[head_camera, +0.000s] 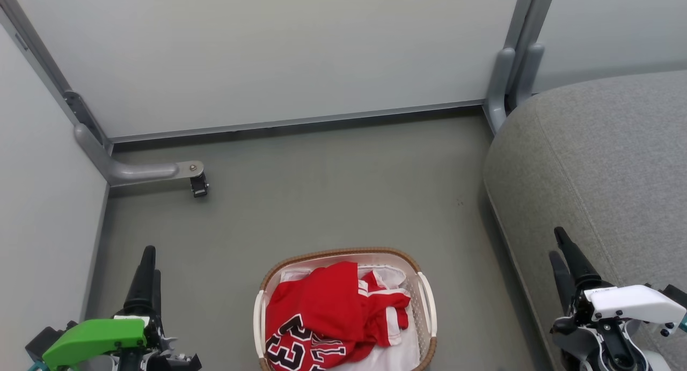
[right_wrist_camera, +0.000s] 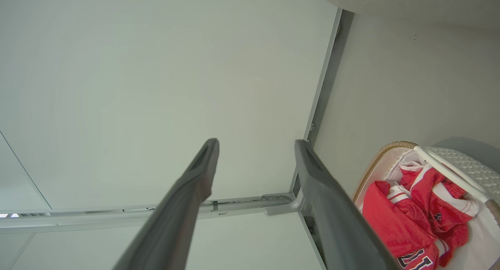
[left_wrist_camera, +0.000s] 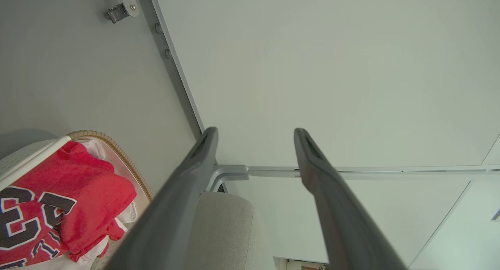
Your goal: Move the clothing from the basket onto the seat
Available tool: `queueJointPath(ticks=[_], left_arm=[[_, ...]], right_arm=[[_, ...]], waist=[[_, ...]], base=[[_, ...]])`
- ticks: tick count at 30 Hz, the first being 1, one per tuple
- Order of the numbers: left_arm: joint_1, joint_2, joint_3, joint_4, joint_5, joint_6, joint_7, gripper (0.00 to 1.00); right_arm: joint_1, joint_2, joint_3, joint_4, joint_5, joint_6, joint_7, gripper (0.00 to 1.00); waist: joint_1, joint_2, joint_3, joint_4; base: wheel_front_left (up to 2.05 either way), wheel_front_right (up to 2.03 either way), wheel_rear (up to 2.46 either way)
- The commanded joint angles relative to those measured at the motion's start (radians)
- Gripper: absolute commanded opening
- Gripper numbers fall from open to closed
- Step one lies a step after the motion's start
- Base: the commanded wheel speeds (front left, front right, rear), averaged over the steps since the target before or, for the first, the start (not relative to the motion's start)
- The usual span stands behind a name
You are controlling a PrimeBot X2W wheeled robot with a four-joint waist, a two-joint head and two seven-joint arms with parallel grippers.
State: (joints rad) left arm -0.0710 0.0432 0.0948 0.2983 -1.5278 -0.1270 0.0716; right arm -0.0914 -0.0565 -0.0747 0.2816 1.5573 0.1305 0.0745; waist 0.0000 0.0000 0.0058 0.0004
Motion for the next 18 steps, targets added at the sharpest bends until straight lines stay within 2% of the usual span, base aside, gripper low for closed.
queueJointPath(ticks=[1, 18], left_arm=[[-0.022, 0.011, -0.002, -0.01, 0.049, -0.001, -0.011, 1.0], [-0.005, 0.006, -0.013, -0.026, 0.432, 0.0, -0.085, 1.0]], right_arm=[[-0.028, -0.02, 0.01, -0.013, -0.031, 0.0, -0.013, 1.0], [-0.044, -0.051, 0.066, -0.009, -0.351, 0.0, -0.088, 1.0]], waist=[[0.0, 0.0, 0.001, 0.0], [0.0, 0.0, 0.005, 0.006]], base=[[0.0, 0.0, 0.0], [0.0, 0.0, 0.0]])
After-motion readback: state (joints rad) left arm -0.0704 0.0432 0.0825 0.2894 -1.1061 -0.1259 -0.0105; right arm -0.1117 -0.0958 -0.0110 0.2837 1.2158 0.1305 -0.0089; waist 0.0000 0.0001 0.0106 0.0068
